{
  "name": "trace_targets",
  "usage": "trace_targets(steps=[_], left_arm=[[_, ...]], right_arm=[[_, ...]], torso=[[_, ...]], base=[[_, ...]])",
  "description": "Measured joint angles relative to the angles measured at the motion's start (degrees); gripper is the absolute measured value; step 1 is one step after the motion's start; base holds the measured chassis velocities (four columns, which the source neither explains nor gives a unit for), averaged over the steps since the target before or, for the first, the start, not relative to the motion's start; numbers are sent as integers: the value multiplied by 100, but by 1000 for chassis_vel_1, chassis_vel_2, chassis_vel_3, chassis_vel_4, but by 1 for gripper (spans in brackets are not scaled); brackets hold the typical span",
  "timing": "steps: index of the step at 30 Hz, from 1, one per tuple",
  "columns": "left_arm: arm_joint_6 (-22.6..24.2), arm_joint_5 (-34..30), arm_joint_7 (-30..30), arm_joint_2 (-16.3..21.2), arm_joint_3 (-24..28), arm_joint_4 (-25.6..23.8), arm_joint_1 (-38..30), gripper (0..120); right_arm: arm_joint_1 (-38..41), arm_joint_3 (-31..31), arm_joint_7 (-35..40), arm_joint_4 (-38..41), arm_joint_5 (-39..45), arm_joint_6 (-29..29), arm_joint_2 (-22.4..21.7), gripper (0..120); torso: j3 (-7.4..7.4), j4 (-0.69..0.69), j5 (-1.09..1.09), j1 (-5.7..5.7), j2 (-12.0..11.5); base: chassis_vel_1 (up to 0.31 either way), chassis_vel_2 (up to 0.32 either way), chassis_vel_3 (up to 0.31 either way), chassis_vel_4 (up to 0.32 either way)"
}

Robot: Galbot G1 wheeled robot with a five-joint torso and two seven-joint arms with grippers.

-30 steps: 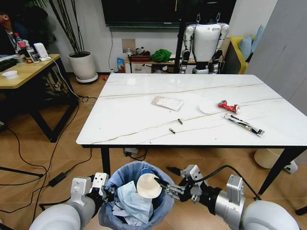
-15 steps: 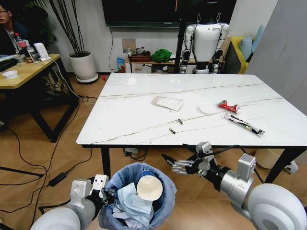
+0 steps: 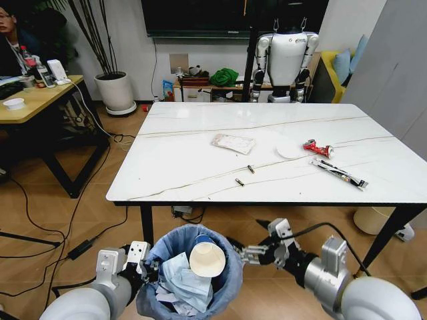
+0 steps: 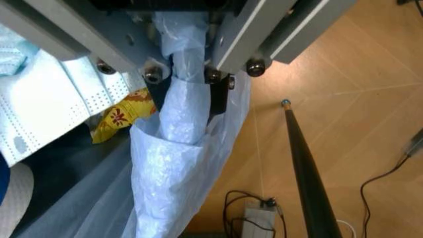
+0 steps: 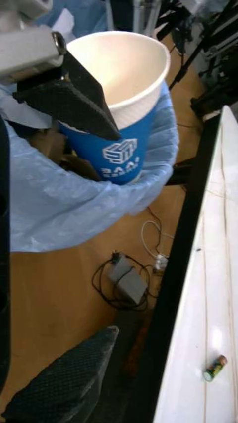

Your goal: Pick up the trash bin and place the trash from the table into it.

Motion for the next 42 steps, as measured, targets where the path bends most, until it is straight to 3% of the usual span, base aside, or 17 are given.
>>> trace_targets(steps=[22,33,42], left_arm=[[0,26,21,-23,87,4,-33,0],[0,115,77,-73,127,43,-6,0],[0,104,93,-21,-79,2,166,0]], right_arm=[[-319,-158,-469,1,-638,119,162,100],[253,73,-210,1,-146,198,-43,100],[1738,12,568,-97,1404,165,-148,100]], torso=[[0,0,0,0,0],[0,0,0,0,0],[1,1,-1,0,0]], base=[[0,0,0,0],[0,0,0,0],[0,0,0,0]])
